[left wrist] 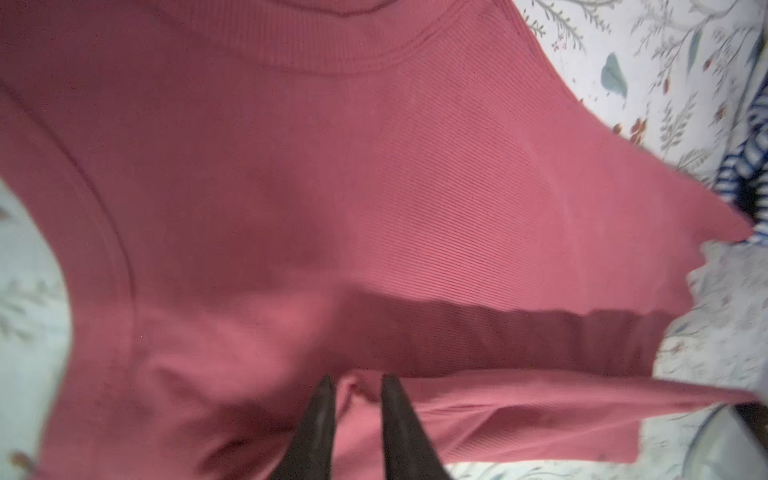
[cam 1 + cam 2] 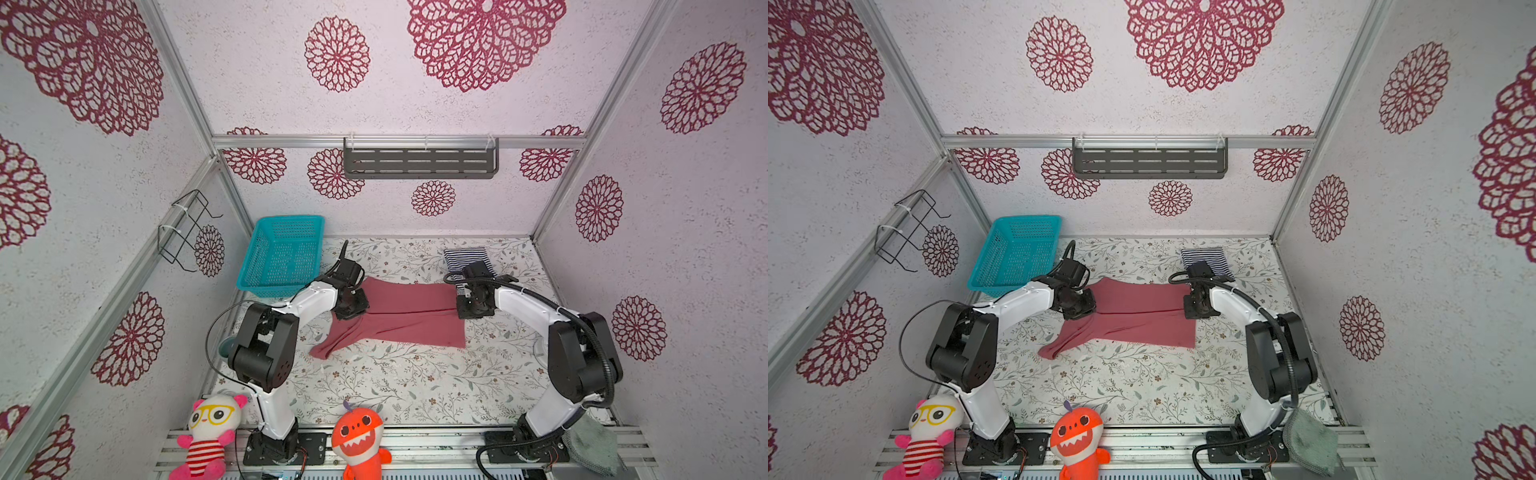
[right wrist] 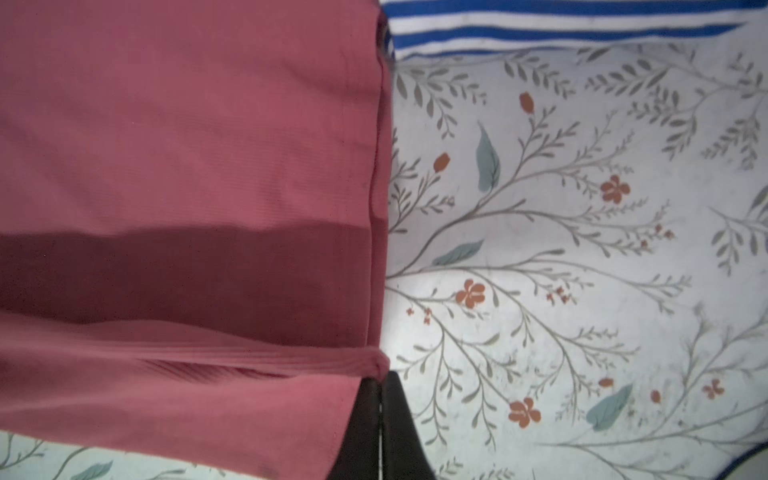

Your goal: Fold and stack the tank tops

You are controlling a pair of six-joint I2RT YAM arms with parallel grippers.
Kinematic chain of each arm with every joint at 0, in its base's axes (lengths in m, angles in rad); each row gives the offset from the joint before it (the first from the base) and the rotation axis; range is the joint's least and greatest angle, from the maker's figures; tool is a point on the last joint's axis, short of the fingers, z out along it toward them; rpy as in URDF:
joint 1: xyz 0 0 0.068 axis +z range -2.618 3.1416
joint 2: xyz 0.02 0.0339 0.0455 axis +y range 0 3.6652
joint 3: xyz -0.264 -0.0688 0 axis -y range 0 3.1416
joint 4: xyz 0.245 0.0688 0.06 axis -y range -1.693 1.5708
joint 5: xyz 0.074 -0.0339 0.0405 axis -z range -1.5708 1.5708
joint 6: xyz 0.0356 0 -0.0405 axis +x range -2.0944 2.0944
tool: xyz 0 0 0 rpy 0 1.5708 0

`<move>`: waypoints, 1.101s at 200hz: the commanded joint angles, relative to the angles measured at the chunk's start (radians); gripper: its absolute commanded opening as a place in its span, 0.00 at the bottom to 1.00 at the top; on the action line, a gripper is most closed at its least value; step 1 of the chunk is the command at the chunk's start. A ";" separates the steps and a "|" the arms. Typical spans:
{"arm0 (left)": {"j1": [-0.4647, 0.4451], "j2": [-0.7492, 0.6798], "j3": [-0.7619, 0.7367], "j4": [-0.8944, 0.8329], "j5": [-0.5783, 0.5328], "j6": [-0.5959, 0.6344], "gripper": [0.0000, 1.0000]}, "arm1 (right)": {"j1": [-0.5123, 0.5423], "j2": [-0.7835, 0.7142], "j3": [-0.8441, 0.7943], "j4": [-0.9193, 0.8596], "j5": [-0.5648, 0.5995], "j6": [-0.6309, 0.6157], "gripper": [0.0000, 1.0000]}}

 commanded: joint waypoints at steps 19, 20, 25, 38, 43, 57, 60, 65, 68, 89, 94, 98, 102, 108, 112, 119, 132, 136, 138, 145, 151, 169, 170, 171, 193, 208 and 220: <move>0.041 -0.113 0.015 -0.146 -0.045 0.147 0.71 | -0.017 -0.018 0.101 -0.038 0.027 -0.069 0.39; 0.041 -0.121 0.011 -0.149 -0.048 0.147 0.72 | -0.017 -0.019 0.100 -0.041 0.026 -0.069 0.39; 0.041 -0.157 -0.013 -0.165 -0.061 0.147 0.72 | -0.017 -0.030 0.095 -0.051 0.017 -0.065 0.40; 0.034 -0.261 -0.105 -0.199 -0.104 0.133 0.73 | -0.016 -0.071 0.058 -0.059 -0.022 -0.047 0.40; 0.029 -0.309 -0.146 -0.212 -0.126 0.121 0.72 | -0.017 -0.090 0.036 -0.057 -0.039 -0.037 0.40; 0.006 -0.442 -0.262 -0.249 -0.174 0.070 0.68 | -0.015 -0.142 -0.031 -0.044 -0.081 -0.005 0.40; 0.001 -0.469 -0.285 -0.258 -0.184 0.054 0.67 | -0.015 -0.151 -0.045 -0.041 -0.090 0.002 0.40; -0.011 -0.510 -0.320 -0.268 -0.200 0.030 0.66 | -0.015 -0.166 -0.068 -0.035 -0.103 0.016 0.40; -0.018 -0.532 -0.341 -0.276 -0.207 0.015 0.65 | -0.014 -0.178 -0.085 -0.032 -0.111 0.023 0.40; -0.071 -0.640 -0.442 -0.331 -0.248 -0.081 0.62 | -0.008 -0.228 -0.161 -0.006 -0.155 0.078 0.40; -0.083 -0.653 -0.459 -0.340 -0.258 -0.101 0.62 | -0.005 -0.236 -0.175 0.001 -0.163 0.087 0.40; -0.089 -0.661 -0.473 -0.345 -0.264 -0.112 0.62 | -0.003 -0.242 -0.185 0.007 -0.167 0.095 0.40; -0.095 -0.668 -0.485 -0.347 -0.270 -0.126 0.62 | -0.001 -0.247 -0.194 0.011 -0.172 0.099 0.40; -0.100 -0.673 -0.504 -0.343 -0.278 -0.140 0.62 | 0.002 -0.250 -0.203 0.014 -0.179 0.104 0.40; -0.102 -0.675 -0.515 -0.337 -0.280 -0.145 0.63 | 0.004 -0.251 -0.207 0.014 -0.181 0.107 0.40; -0.103 -0.673 -0.531 -0.318 -0.281 -0.150 0.63 | 0.008 -0.251 -0.211 0.014 -0.179 0.109 0.40; -0.103 -0.653 -0.539 -0.292 -0.305 -0.144 0.64 | 0.013 -0.250 -0.214 0.010 -0.175 0.110 0.40; -0.104 -0.644 -0.537 -0.285 -0.314 -0.135 0.63 | 0.014 -0.250 -0.214 0.009 -0.173 0.111 0.40; -0.103 -0.638 -0.537 -0.281 -0.317 -0.133 0.63 | 0.014 -0.251 -0.215 0.008 -0.174 0.111 0.40; -0.102 -0.616 -0.532 -0.267 -0.327 -0.123 0.63 | 0.015 -0.252 -0.215 0.010 -0.174 0.113 0.40; -0.101 -0.593 -0.523 -0.256 -0.337 -0.115 0.62 | 0.016 -0.254 -0.215 0.011 -0.175 0.115 0.40; -0.096 -0.519 -0.500 -0.210 -0.347 -0.094 0.54 | 0.017 -0.256 -0.224 0.021 -0.176 0.122 0.41; -0.095 -0.515 -0.499 -0.208 -0.347 -0.092 0.53 | 0.017 -0.256 -0.224 0.022 -0.176 0.122 0.41; -0.095 -0.511 -0.496 -0.206 -0.347 -0.090 0.53 | 0.017 -0.255 -0.225 0.022 -0.176 0.123 0.41; -0.081 -0.431 -0.461 -0.194 -0.347 -0.061 0.37 | 0.018 -0.253 -0.241 0.041 -0.193 0.141 0.41; -0.069 -0.414 -0.432 -0.221 -0.360 -0.043 0.28 | 0.017 -0.255 -0.255 0.057 -0.202 0.153 0.40; -0.048 -0.422 -0.414 -0.240 -0.359 -0.025 0.20 | 0.019 -0.253 -0.266 0.068 -0.209 0.159 0.41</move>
